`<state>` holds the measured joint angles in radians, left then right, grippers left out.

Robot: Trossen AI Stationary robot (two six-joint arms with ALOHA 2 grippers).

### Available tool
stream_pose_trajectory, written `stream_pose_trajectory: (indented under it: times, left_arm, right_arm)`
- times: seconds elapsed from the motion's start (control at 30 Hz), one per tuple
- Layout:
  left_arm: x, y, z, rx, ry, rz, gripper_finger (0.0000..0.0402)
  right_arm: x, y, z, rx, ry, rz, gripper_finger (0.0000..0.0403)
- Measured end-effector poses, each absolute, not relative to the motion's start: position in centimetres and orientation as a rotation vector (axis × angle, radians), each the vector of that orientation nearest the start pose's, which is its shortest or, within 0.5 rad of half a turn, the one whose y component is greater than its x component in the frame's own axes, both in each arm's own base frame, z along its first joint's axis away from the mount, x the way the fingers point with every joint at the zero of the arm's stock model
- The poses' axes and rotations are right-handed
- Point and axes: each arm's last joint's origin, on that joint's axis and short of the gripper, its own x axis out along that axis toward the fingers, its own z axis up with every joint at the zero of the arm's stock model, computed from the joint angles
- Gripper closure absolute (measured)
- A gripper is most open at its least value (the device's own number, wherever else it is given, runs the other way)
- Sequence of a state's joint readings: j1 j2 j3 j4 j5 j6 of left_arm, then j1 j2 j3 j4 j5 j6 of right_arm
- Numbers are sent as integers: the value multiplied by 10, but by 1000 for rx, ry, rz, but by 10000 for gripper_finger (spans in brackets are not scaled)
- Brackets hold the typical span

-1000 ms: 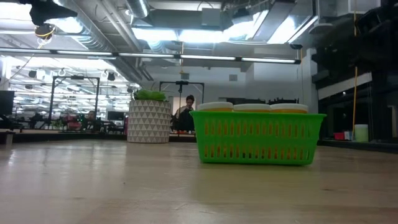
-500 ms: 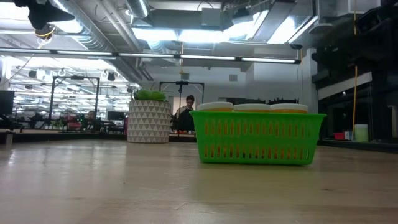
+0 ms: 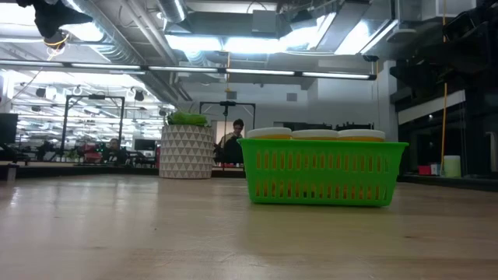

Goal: Pick and place pill bottles into a basket
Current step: Return to Home Position

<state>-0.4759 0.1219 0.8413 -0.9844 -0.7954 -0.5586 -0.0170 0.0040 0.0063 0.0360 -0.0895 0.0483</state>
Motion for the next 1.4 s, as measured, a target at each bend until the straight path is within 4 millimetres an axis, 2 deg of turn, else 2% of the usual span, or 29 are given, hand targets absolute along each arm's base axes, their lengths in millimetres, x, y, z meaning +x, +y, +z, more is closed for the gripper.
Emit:
stream_pose_trajectory:
  times: [0.07,0.13,0.23,0.3,0.37,0.47,0.73,0.97,1.13,1.4]
  left_arm:
    - [-1,21,319,-372,152,277,146]
    - [2,16,323,-359,166,105,147]
    - [14,4,333,-316,71,-129,149]
    - [23,-3,335,-265,-33,-222,147]
    - [33,-9,327,-171,-70,-222,146]
    - [48,-16,301,-103,-4,-175,147]
    - [72,-30,244,-163,-52,-236,146]
    - [85,-33,187,-337,29,-359,146]
    - [94,-24,170,-325,0,-269,148]
    - [97,2,170,-269,-27,-132,148]
  right_arm:
    - [97,1,169,45,-37,73,116]
    - [97,1,169,46,-37,73,116]
    - [97,1,169,45,-37,73,116]
    - [97,1,169,46,-37,73,116]
    - [97,1,169,45,-37,73,116]
    - [97,1,169,46,-37,73,116]
    - [97,1,169,45,-37,73,116]
    - [97,1,169,45,-37,73,116]
    - [97,1,169,46,-37,73,116]
    - [97,1,169,45,-37,73,116]
